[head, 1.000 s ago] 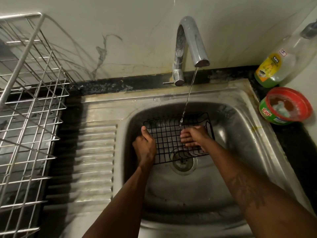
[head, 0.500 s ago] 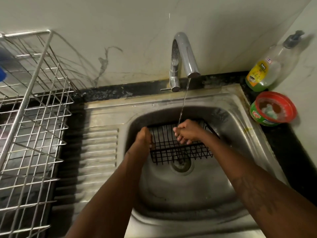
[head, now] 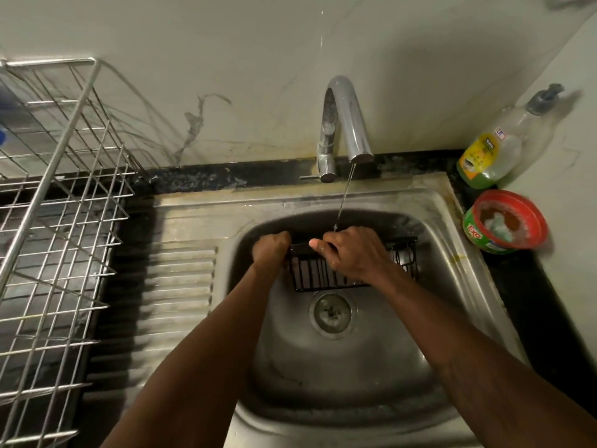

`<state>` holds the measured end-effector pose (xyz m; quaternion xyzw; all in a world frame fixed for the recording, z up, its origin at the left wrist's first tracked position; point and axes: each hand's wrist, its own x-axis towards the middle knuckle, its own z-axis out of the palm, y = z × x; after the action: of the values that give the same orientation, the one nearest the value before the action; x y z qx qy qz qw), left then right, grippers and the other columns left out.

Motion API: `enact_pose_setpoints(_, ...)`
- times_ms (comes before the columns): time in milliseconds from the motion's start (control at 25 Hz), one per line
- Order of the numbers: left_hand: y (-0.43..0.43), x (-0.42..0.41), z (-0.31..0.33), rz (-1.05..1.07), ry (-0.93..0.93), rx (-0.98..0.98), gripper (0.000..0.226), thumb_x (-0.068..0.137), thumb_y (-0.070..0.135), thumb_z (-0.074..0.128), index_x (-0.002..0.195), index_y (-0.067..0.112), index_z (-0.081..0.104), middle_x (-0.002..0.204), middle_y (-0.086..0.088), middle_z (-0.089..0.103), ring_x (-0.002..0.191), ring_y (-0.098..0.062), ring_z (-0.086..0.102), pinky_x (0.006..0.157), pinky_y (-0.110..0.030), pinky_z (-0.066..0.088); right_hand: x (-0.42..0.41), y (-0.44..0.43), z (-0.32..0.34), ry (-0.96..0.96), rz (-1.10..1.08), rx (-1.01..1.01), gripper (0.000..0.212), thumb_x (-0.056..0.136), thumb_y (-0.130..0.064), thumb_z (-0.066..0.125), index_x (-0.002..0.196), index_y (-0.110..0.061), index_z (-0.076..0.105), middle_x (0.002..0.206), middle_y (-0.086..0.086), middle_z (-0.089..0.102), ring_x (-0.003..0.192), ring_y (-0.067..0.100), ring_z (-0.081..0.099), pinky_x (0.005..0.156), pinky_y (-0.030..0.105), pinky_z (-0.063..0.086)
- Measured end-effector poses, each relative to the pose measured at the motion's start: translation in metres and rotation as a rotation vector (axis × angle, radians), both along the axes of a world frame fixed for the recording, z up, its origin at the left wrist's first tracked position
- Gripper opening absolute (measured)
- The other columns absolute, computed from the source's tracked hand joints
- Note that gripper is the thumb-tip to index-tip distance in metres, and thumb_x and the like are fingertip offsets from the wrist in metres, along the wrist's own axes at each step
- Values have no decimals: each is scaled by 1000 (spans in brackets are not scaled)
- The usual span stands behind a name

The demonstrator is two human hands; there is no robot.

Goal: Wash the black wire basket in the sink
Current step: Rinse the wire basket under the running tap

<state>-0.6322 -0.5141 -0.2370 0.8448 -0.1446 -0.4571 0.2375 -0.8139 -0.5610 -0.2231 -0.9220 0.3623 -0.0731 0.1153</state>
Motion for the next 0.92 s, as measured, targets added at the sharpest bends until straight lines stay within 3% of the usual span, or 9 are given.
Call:
enact_pose_setpoints(40, 3, -1, 2, -103, -240, 2, 35, 93, 33, 52, 88, 5, 71, 72, -9, 66, 80, -28, 67, 78, -33, 55, -1, -6, -3, -5, -17, 9, 57, 102, -64, 29, 64, -27, 50, 56, -4, 56, 56, 20, 59, 59, 32, 41)
enact_pose_setpoints(120, 9, -6, 9, -43, -362, -180, 31, 89, 37, 58, 79, 11, 72, 71, -3, 65, 74, -22, 62, 72, -29, 47, 1, -11, -5, -9, -62, 17, 60, 102, -63, 27, 62, -26, 51, 56, -5, 54, 55, 18, 55, 62, 34, 45)
enact_pose_setpoints(240, 13, -26, 6, 66, -28, -468, 35, 97, 41, 60, 71, 18, 67, 68, 0, 67, 66, -15, 63, 65, -27, 49, 11, -13, -1, 38, -231, 28, 61, 106, -53, 26, 65, -22, 59, 56, -3, 57, 50, 11, 50, 61, 32, 43)
enact_pose_setpoints(320, 8, -32, -5, 197, 31, -553, 34, 98, 40, 59, 72, 19, 65, 74, -3, 69, 74, -21, 67, 72, -34, 55, 30, 1, 0, 54, -360, 14, 58, 108, -47, 25, 67, -21, 58, 57, -4, 57, 51, 11, 54, 66, 34, 51)
enact_pose_setpoints(480, 1, -27, -18, 241, 70, -510, 27, 98, 36, 51, 92, 14, 64, 90, -1, 63, 94, -24, 64, 78, -33, 53, 75, 41, -4, 16, -242, -120, 39, 108, -35, 35, 88, -25, 67, 75, -3, 71, 75, 21, 68, 87, 44, 48)
enact_pose_setpoints(560, 1, -23, -17, 318, 78, -510, 28, 97, 33, 52, 101, 7, 61, 92, -4, 62, 92, -25, 64, 74, -31, 52, 53, 22, -1, 129, -149, -108, 43, 109, -39, 31, 89, -23, 65, 67, -3, 66, 64, 19, 66, 77, 41, 55)
enact_pose_setpoints(640, 3, -21, -13, 365, 93, -503, 14, 99, 30, 55, 95, 16, 54, 90, -3, 58, 81, -15, 58, 68, -28, 48, 9, -9, 4, 241, -334, -41, 56, 108, -45, 22, 82, -18, 63, 55, -3, 55, 49, 16, 56, 66, 38, 57)
enact_pose_setpoints(760, 0, -24, -4, 310, 95, -486, 13, 100, 29, 56, 89, 22, 51, 88, -1, 57, 77, -11, 54, 65, -25, 46, -16, -18, 2, 167, -583, 12, 69, 109, -49, 18, 58, -16, 52, 50, -1, 50, 49, 17, 55, 72, 35, 53)
enact_pose_setpoints(920, -1, -19, 1, 322, 61, -514, 21, 97, 22, 56, 80, 11, 62, 75, 0, 62, 75, -19, 58, 68, -29, 44, 73, 41, 1, 51, -345, -124, 50, 107, -34, 40, 65, -17, 60, 60, 1, 64, 61, 24, 64, 80, 43, 48)
